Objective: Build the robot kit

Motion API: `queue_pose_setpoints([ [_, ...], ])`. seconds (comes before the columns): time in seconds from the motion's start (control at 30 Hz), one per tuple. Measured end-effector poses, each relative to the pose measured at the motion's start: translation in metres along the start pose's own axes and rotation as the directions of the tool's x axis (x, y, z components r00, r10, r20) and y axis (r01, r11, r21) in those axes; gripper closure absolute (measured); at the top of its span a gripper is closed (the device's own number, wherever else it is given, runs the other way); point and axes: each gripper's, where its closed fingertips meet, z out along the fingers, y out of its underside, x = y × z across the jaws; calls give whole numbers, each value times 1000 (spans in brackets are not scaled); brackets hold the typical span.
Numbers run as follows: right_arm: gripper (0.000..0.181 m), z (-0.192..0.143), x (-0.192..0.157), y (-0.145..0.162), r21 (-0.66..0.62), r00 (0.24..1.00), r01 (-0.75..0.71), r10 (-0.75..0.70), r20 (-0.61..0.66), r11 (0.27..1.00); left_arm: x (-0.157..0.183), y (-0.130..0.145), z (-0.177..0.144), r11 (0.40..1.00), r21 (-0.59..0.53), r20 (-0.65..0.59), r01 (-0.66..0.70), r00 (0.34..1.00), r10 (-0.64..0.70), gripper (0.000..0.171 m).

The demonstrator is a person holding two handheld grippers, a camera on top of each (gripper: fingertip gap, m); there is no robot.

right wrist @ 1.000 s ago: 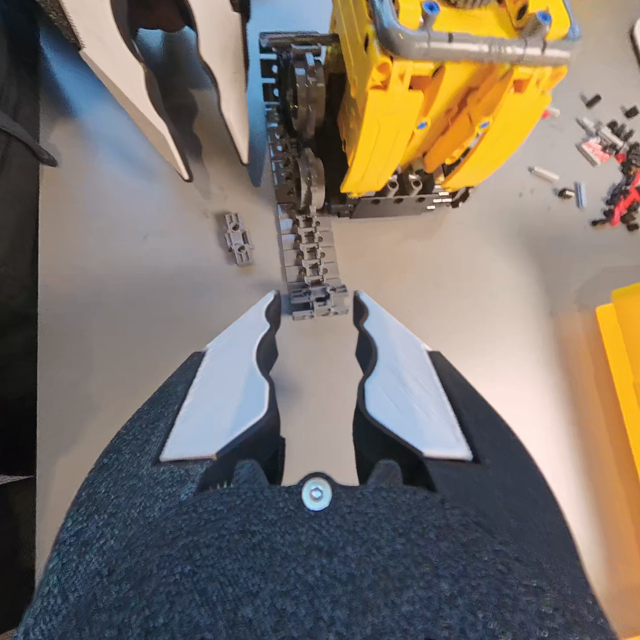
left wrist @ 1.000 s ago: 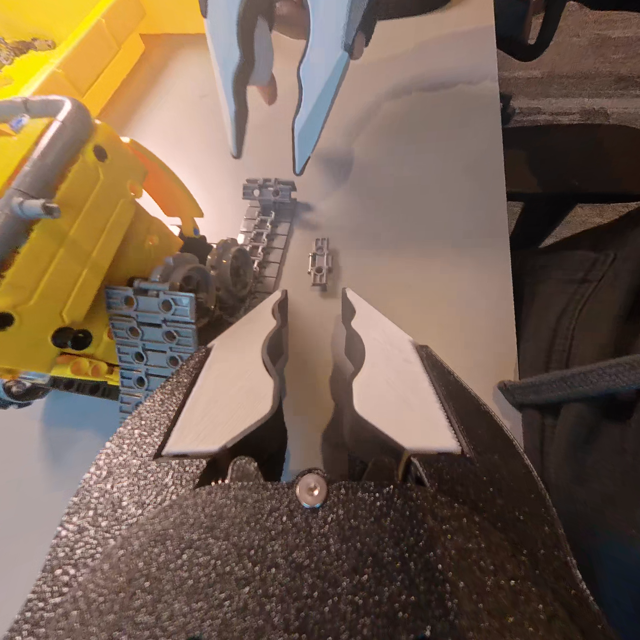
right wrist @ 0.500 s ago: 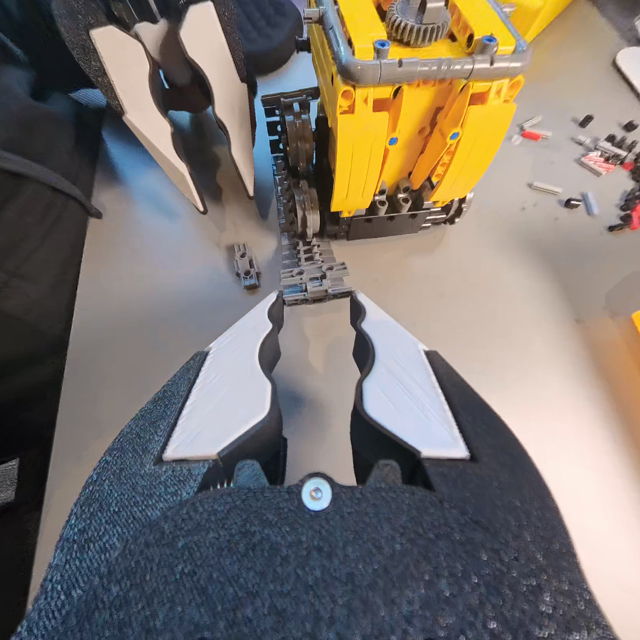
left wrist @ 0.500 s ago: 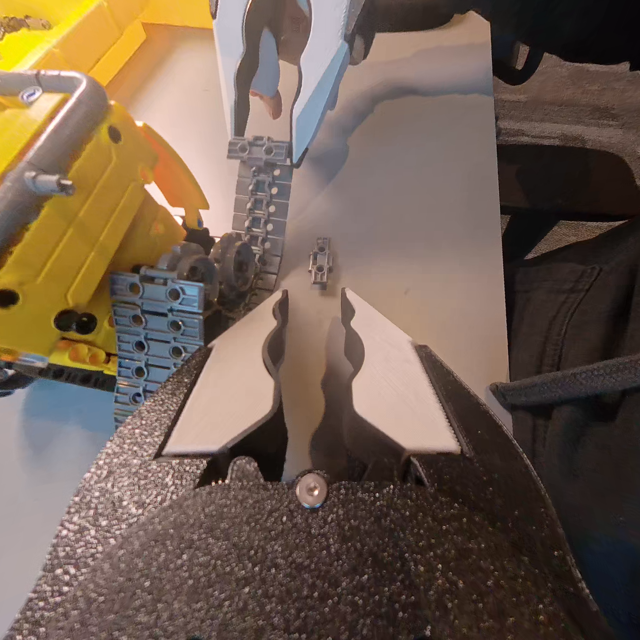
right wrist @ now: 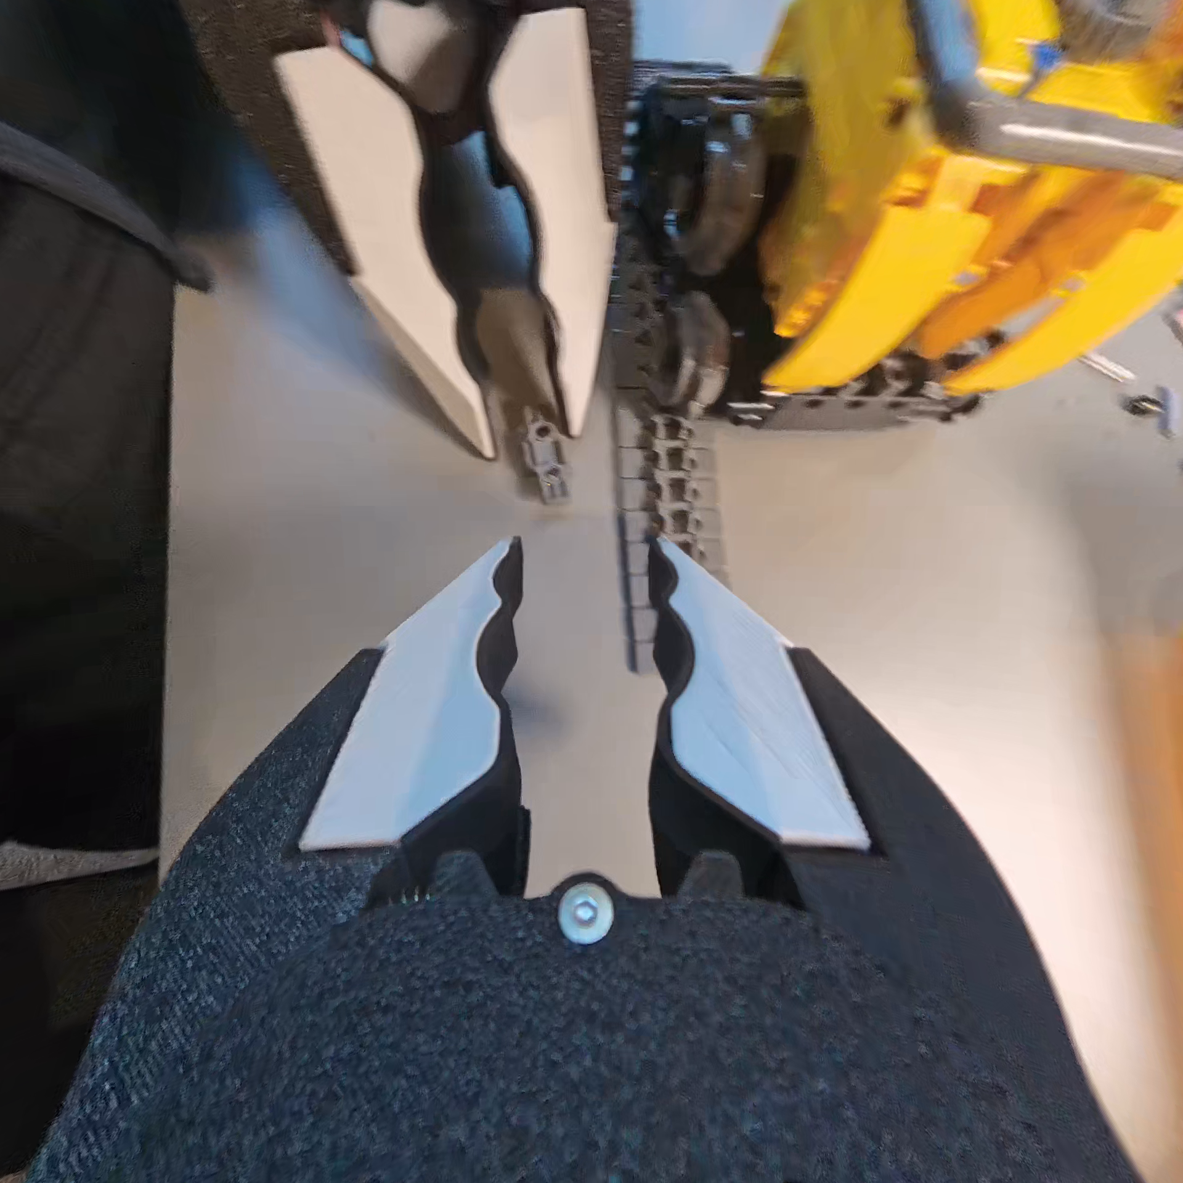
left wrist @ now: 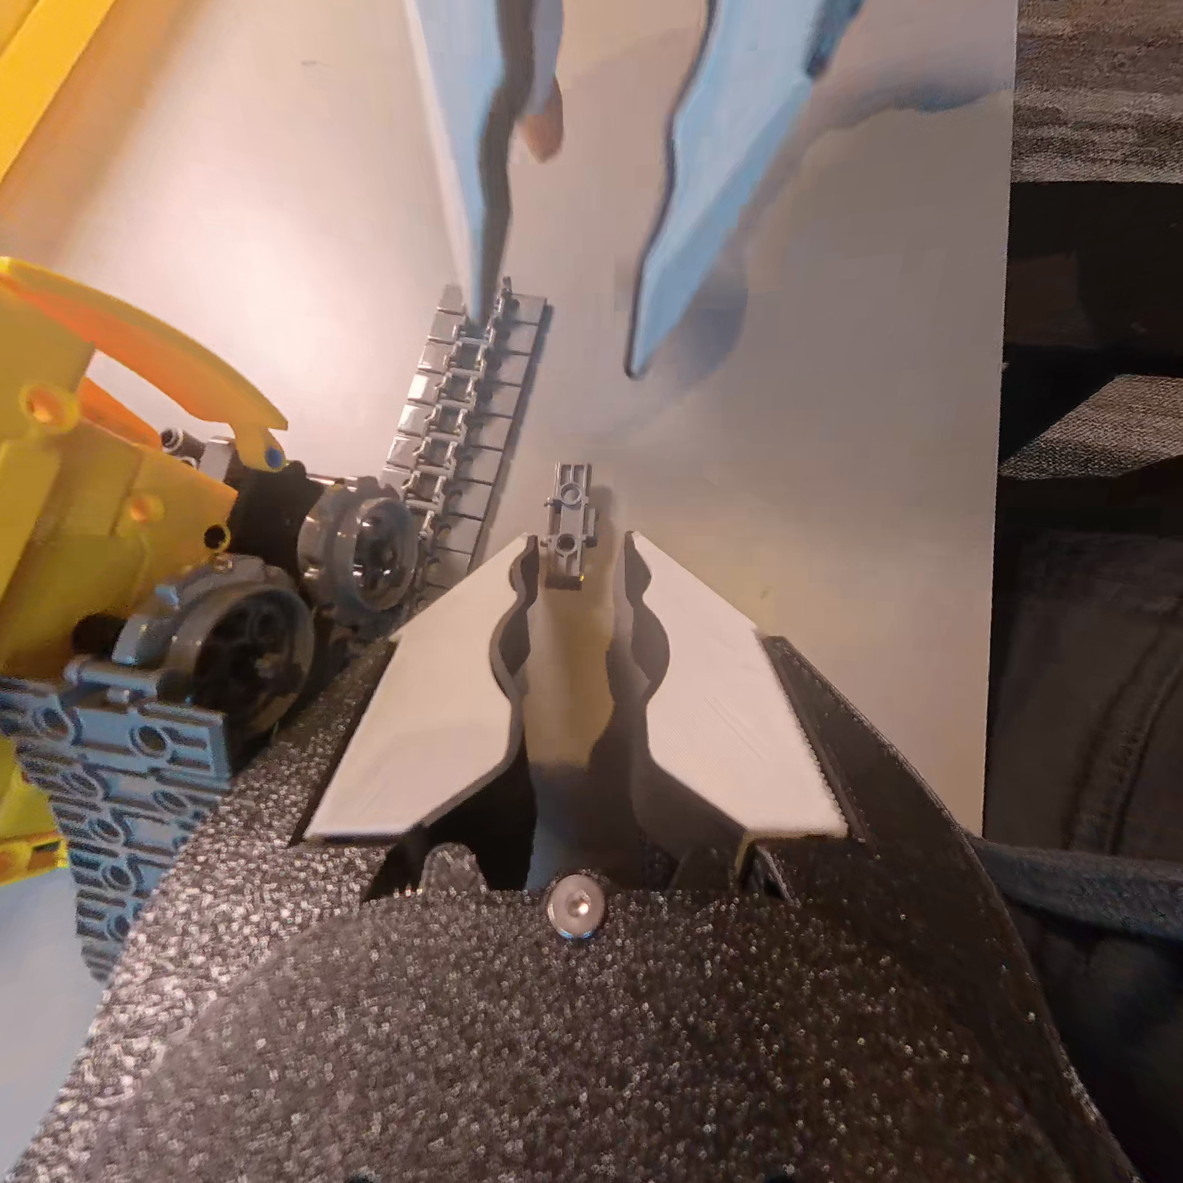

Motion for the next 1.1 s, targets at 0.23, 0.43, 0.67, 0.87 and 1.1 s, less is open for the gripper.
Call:
queue_pose_setpoints([
  [0.23, 162, 30, -24, -7, 9, 994, 35, -36, 99, 999, 5, 0, -2, 998, 19, 5, -57, 998, 57, 164],
  [0.43, 181, 10, -25, -29, 173, 996, 35, -48, 69, 984, 10, -11, -15, 989, 138, -9, -53, 998, 55, 163],
  [0.67, 162, -12, -22, -43, 271, 999, 40, -35, -23, 962, 9, -35, -38, 931, 292, -228, 218, 961, -154, 164],
  [0.87, 173, -12, -25, -50, 252, 993, 103, -85, -81, 962, 10, -43, -45, 882, 309, -367, 355, 900, -234, 165],
  [1.1, 176, -23, -28, -62, 397, 879, -467, 366, 305, 790, 14, -48, -55, 848, 337, -448, 409, 862, -237, 169],
])
